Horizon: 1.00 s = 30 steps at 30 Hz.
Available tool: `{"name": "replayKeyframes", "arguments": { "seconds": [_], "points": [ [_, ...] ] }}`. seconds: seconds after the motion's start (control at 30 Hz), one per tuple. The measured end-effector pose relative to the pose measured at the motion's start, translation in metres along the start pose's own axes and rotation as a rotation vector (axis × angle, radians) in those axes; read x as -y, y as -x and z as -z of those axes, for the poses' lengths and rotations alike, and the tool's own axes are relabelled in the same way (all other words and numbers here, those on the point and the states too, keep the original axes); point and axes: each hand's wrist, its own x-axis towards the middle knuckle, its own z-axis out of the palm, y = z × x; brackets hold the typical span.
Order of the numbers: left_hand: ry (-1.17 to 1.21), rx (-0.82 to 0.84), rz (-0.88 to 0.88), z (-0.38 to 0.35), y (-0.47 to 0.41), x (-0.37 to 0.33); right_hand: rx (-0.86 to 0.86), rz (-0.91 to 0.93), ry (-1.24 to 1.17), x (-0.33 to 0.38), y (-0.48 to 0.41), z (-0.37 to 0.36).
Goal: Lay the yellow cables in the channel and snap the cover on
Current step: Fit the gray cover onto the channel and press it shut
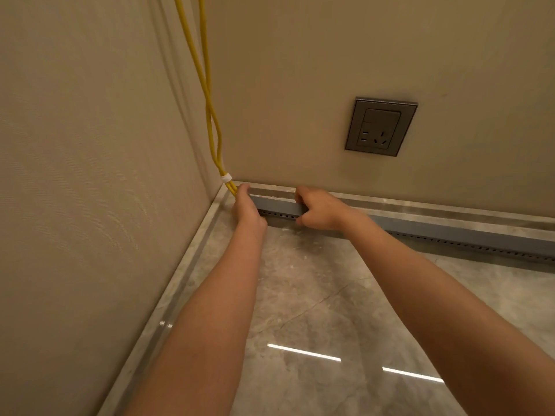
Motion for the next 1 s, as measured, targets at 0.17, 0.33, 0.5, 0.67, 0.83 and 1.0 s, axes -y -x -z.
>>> {"name": "replayKeyframes", "arguments": {
  "seconds": [0.17, 0.33, 0.5, 0.67, 0.83, 1.0],
  "points": [
    [0.11, -0.017, -0.014, 0.001, 0.004, -0.002, 0.056, 0.068, 0.163, 0.008, 0.002, 0.008],
    [0.174, -0.036, -0.028, 0.001, 0.008, -0.003, 0.067, 0.179, 0.391, 0.014, 0.002, 0.023],
    [0.218, -0.097, -0.04, 0.0, 0.009, -0.001, 0.043, 0.202, 0.469, 0.02, 0.009, 0.023],
    [0.202, -0.128, -0.051, -0.004, 0.014, -0.002, -0.084, 0.206, 0.506, 0.015, 0.013, 0.01],
    [0.227, -0.114, -0.039, -0.002, 0.012, 0.0, -0.088, 0.206, 0.465, 0.012, 0.011, 0.012],
    [0.221, -0.119, -0.059, -0.003, 0.014, -0.003, -0.191, 0.242, 0.573, 0.012, 0.015, 0.001]
  ]
}}
